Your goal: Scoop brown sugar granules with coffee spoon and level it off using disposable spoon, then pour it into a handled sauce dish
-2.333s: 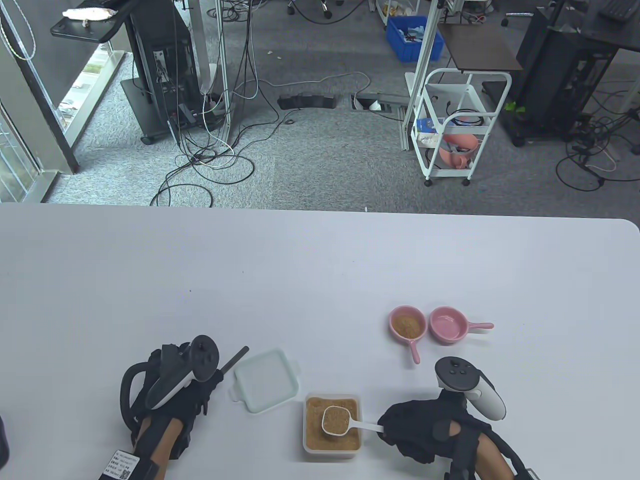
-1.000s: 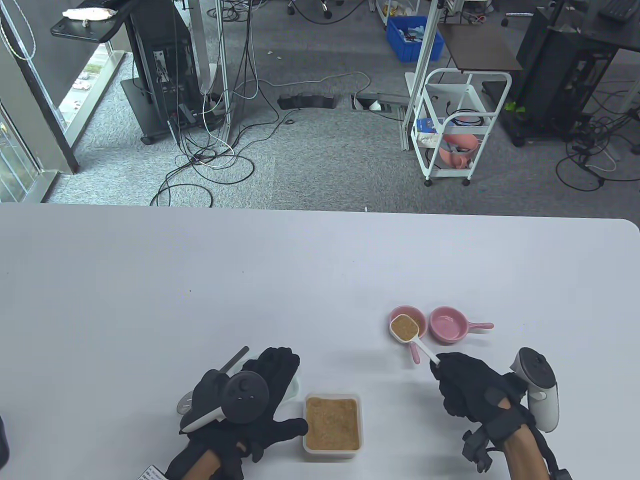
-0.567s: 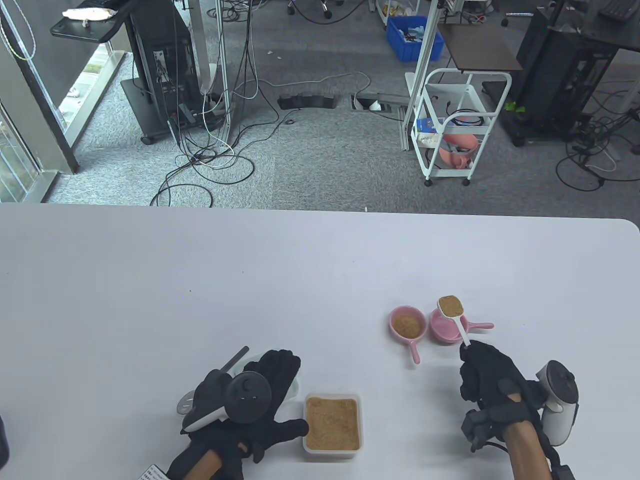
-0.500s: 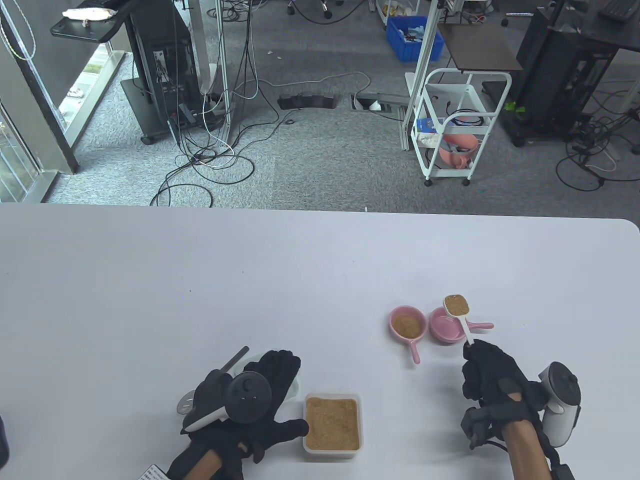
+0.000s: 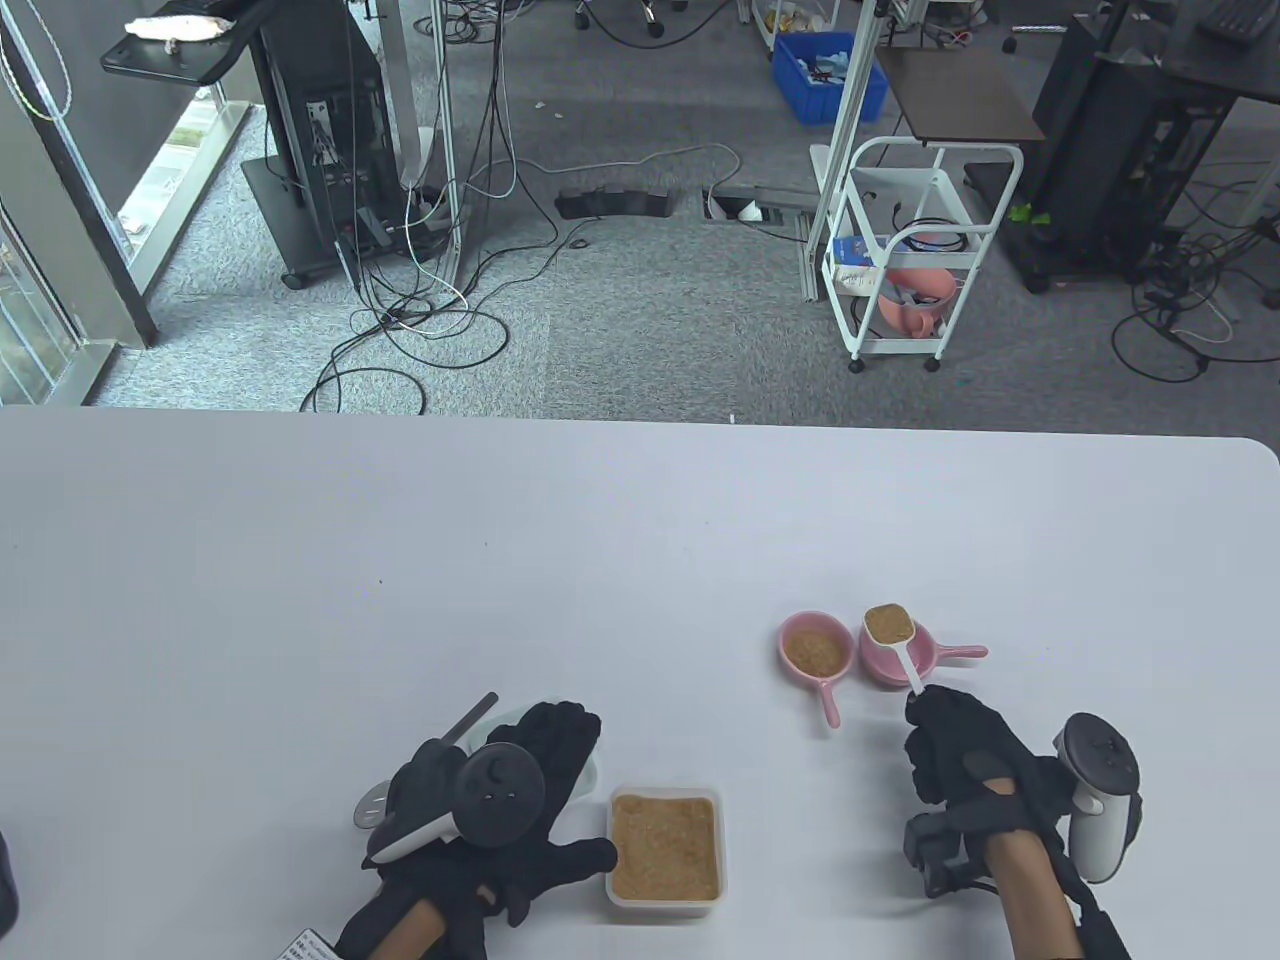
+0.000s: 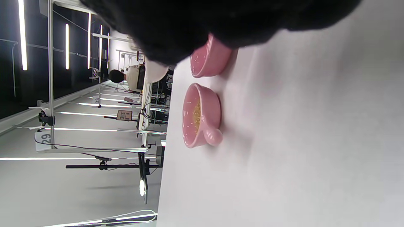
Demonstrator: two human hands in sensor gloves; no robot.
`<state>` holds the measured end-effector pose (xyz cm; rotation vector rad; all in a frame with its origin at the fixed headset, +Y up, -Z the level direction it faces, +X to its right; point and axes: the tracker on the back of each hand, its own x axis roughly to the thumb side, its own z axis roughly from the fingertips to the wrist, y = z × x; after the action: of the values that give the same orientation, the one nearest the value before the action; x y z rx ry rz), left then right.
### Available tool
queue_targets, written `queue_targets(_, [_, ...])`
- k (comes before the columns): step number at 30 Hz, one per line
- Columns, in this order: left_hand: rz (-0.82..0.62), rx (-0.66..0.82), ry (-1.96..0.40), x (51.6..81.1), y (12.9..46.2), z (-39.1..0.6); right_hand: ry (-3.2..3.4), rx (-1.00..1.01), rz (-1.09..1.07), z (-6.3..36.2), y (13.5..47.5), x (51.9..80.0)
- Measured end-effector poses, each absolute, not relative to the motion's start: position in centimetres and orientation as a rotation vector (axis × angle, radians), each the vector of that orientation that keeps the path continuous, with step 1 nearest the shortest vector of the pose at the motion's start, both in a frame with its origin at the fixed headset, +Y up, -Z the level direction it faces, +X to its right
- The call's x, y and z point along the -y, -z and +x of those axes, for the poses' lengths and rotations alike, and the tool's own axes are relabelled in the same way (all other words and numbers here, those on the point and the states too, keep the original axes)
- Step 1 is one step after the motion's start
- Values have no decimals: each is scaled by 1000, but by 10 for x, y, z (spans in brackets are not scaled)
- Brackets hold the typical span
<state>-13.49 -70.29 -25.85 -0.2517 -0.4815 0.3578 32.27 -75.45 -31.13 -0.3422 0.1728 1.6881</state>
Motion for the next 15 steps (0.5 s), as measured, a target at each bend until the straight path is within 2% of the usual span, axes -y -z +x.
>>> queue_targets(8, [-262,483,-351,704,259,-134,-1865,-188,-344,311,316,753])
queue_targets(15, [-266,484,-346,705,259,-133,-2083,-122,-320,300,319,745])
